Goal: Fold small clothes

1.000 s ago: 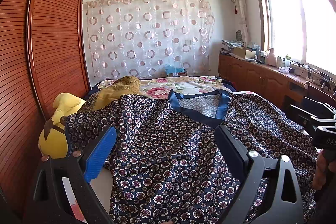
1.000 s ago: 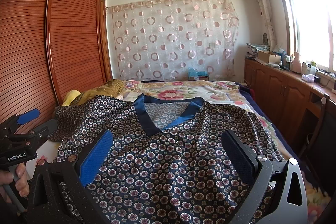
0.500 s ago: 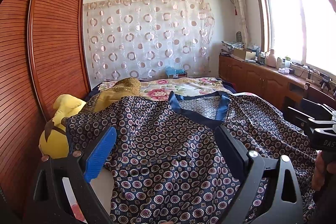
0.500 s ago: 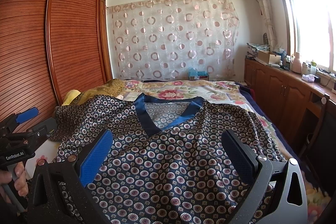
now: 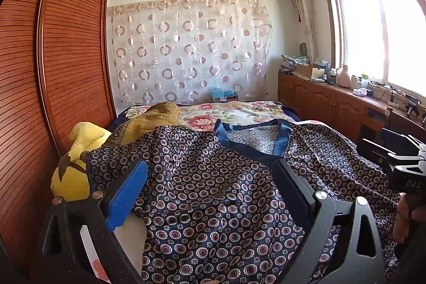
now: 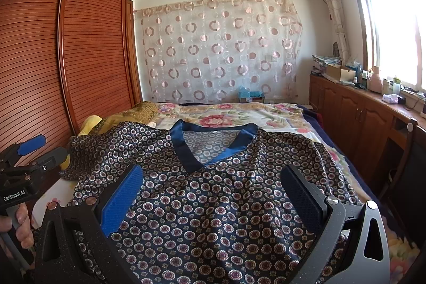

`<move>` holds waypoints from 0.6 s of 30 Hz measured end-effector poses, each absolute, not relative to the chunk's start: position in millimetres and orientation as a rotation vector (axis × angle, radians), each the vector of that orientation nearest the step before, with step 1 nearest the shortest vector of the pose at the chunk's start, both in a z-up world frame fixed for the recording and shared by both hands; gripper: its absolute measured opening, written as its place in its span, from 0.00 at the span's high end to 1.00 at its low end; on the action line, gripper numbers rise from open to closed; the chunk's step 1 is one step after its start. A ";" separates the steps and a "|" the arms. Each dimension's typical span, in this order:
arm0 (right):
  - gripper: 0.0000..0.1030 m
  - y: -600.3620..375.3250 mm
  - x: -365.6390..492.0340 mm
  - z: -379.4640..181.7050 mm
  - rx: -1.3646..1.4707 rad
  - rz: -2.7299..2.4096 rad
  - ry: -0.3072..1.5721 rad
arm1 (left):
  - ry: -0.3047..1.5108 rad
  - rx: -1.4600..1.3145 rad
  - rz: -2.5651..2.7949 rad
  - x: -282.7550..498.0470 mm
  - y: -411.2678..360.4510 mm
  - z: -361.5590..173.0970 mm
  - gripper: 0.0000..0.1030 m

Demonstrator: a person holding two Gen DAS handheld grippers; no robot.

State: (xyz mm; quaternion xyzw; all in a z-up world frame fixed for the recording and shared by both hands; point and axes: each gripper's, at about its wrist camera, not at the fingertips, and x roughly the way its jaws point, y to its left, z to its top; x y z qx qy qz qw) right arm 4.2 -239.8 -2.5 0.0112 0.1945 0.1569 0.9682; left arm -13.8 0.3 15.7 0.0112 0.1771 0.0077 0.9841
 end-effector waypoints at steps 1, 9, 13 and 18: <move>0.00 -240.0 4.1 -2.5 0.023 0.316 0.393 | 0.356 0.022 0.016 -14.0 0.3 15.7 0.07; 0.00 -239.7 4.2 -2.5 0.023 0.315 0.392 | 0.355 0.023 0.016 -14.3 0.5 16.4 0.07; 0.00 -239.8 4.2 -2.5 0.027 0.317 0.392 | 0.355 0.023 0.017 -15.1 0.4 16.4 0.07; 0.00 -239.5 4.0 -2.4 0.027 0.318 0.392 | 0.360 0.021 0.016 -16.3 -1.3 16.2 0.07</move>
